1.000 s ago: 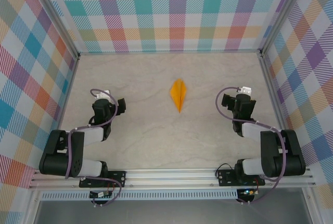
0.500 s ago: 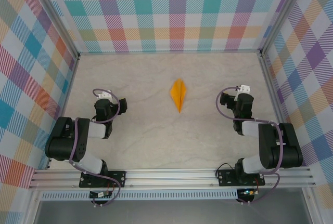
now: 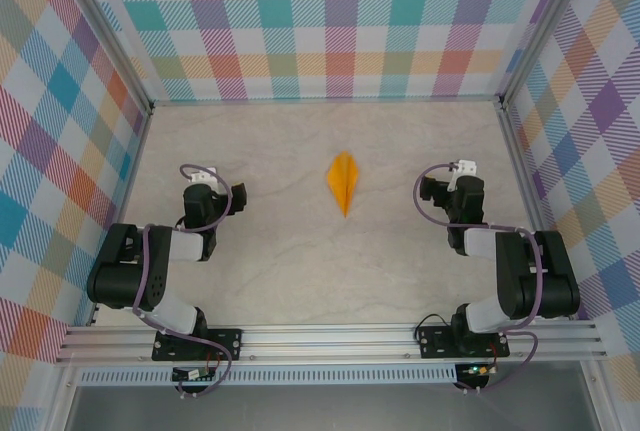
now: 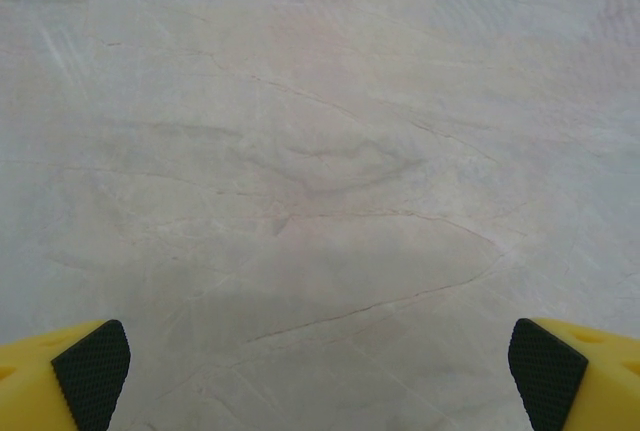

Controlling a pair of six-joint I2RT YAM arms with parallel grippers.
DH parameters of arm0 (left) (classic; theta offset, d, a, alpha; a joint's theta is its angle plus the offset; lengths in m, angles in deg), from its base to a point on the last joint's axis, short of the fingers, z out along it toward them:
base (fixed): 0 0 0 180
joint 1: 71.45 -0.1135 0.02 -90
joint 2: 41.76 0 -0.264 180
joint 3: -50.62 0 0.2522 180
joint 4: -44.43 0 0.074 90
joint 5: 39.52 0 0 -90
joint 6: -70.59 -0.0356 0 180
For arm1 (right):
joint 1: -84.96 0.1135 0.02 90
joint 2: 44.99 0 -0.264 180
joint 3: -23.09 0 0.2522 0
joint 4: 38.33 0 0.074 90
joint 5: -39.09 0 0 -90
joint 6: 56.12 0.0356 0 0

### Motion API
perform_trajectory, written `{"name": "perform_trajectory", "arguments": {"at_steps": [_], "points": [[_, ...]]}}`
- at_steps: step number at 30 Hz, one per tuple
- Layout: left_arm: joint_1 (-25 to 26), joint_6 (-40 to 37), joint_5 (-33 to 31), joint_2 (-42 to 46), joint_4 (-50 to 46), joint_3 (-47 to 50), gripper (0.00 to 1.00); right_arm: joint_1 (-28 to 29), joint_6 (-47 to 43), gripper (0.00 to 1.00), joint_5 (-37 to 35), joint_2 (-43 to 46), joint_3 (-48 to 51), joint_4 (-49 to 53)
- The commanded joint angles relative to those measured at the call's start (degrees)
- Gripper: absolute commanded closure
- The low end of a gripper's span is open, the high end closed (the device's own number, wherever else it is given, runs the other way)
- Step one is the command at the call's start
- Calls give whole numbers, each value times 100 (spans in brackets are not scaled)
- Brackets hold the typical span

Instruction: Fold a paper plane with a square sheet of paper (pick it up from the middle)

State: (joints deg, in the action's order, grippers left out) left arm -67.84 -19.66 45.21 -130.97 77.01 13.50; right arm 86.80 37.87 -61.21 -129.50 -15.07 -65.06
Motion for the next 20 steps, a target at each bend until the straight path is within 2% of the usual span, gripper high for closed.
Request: {"name": "perform_trajectory", "arguments": {"at_steps": [1, 3, 20], "points": [[2, -168, 189, -45, -82, -117, 0, -28, -147, 0, 311, -75, -19, -227], [1, -162, 193, -53, -82, -120, 0, -27, -170, 0, 323, -290, 215, -855], [4, -166, 203, -62, -108, -136, 0, -27, -144, 0, 290, -282, 182, -776]]}}
